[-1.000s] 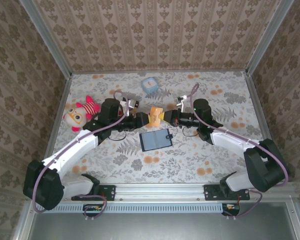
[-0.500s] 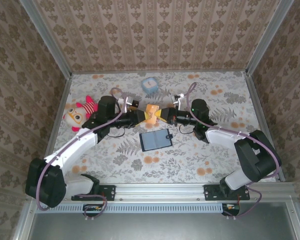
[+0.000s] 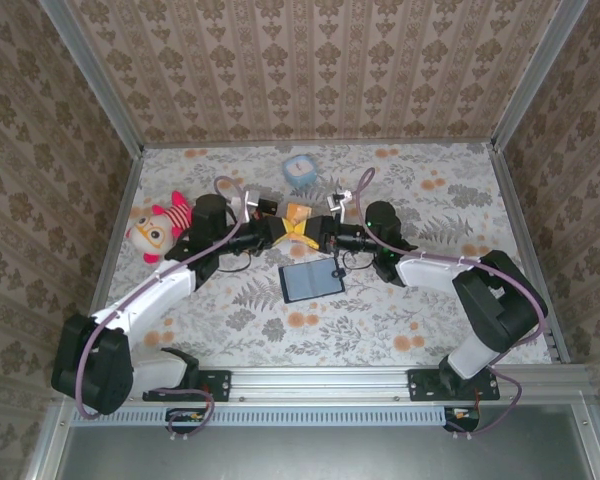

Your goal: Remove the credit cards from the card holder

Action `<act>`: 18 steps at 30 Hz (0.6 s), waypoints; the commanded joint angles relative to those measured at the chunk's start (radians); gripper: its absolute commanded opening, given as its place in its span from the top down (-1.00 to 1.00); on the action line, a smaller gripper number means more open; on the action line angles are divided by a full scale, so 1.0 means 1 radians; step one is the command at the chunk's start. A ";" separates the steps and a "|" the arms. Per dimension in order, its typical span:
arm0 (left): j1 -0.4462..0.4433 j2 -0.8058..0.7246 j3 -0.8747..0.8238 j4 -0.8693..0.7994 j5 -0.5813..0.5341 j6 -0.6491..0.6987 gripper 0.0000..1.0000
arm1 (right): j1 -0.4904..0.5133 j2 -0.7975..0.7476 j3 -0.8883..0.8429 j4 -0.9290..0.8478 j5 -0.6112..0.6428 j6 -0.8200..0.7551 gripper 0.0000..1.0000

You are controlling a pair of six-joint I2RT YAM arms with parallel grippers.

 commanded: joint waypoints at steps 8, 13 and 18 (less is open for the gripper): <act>0.049 -0.046 -0.058 0.093 -0.072 -0.103 1.00 | 0.026 -0.010 0.031 0.077 0.125 0.044 0.71; 0.058 -0.066 -0.084 0.112 -0.090 -0.129 1.00 | 0.056 0.006 0.051 0.088 0.206 0.094 0.87; 0.076 -0.082 -0.070 0.045 -0.134 -0.097 0.56 | 0.062 0.029 0.102 0.006 0.234 0.055 1.00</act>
